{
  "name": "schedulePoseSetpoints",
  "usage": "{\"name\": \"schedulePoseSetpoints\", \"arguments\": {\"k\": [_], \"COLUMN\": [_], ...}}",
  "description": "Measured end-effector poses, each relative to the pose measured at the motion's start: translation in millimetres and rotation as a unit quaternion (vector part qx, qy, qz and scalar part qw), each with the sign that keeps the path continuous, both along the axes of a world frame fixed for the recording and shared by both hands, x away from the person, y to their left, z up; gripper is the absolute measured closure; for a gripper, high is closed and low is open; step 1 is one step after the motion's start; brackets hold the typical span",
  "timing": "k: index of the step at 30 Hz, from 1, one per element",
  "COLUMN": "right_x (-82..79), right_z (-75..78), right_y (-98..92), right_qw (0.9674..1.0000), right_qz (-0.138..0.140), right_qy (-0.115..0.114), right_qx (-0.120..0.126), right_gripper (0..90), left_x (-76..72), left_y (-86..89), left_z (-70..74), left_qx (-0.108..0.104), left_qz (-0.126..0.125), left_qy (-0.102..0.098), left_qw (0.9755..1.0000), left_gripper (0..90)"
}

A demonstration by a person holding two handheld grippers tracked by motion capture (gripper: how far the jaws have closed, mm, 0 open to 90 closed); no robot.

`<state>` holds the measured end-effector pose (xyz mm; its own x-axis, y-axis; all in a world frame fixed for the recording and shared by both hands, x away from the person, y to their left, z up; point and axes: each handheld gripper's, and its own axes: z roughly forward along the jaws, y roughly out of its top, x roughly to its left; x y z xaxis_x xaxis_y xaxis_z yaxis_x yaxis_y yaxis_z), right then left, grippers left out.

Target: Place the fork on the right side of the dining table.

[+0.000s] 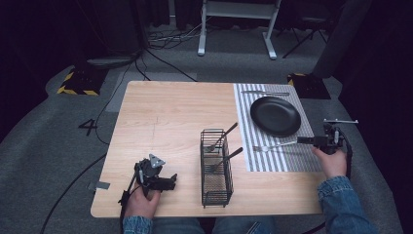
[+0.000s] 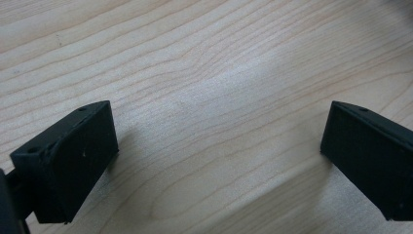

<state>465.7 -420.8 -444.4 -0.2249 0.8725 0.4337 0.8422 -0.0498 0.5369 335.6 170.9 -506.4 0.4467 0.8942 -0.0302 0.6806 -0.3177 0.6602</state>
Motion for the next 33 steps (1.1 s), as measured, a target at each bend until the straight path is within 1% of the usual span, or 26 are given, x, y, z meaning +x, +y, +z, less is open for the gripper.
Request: {"name": "schedulePoseSetpoints", "arguments": {"k": [2,6,11,19,22,26,30,33], "right_x": [1.0,2.0,3.4,5.9,6.6,8.0,9.5,10.0], "right_z": [-2.1,-5.8,-13.7,-24.1,-26.3,-27.5,-29.7,-31.0], "right_y": [-0.9,-2.5,-2.8,-4.1,-4.8,-4.0,-4.4,-3.5], "right_qw": [1.0000,0.9999,0.9997,0.9993,0.9991,0.9988,0.9985,0.9986], "right_qz": [-0.001,-0.003,-0.010,-0.013,-0.016,-0.022,-0.029,-0.031], "right_qy": [0.006,0.010,0.019,0.033,0.037,0.041,0.045,0.043], "right_qx": [0.000,0.001,-0.006,-0.010,-0.009,-0.015,-0.010,-0.008], "right_gripper": [62.2,62.1,62.0,61.0,60.5,60.2,57.1,55.7], "left_x": [0.0,0.0,0.0,0.0,0.0,0.0,0.0,0.0], "left_y": [0.1,0.1,0.1,0.1,0.1,0.1,0.1,0.1], "left_z": [0.1,0.1,0.1,0.1,0.2,0.2,0.2,0.1], "left_qx": [0.000,0.000,0.000,0.000,0.001,0.001,0.000,0.000], "left_qz": [0.000,-0.001,-0.001,-0.001,-0.001,-0.001,0.000,0.000], "left_qy": [0.001,0.001,0.001,0.001,0.001,0.001,0.001,0.001], "left_qw": [1.0000,1.0000,1.0000,1.0000,1.0000,1.0000,1.0000,1.0000], "left_gripper": [0.2,0.2,0.2,0.2,0.3,0.2,0.3,0.3]}}
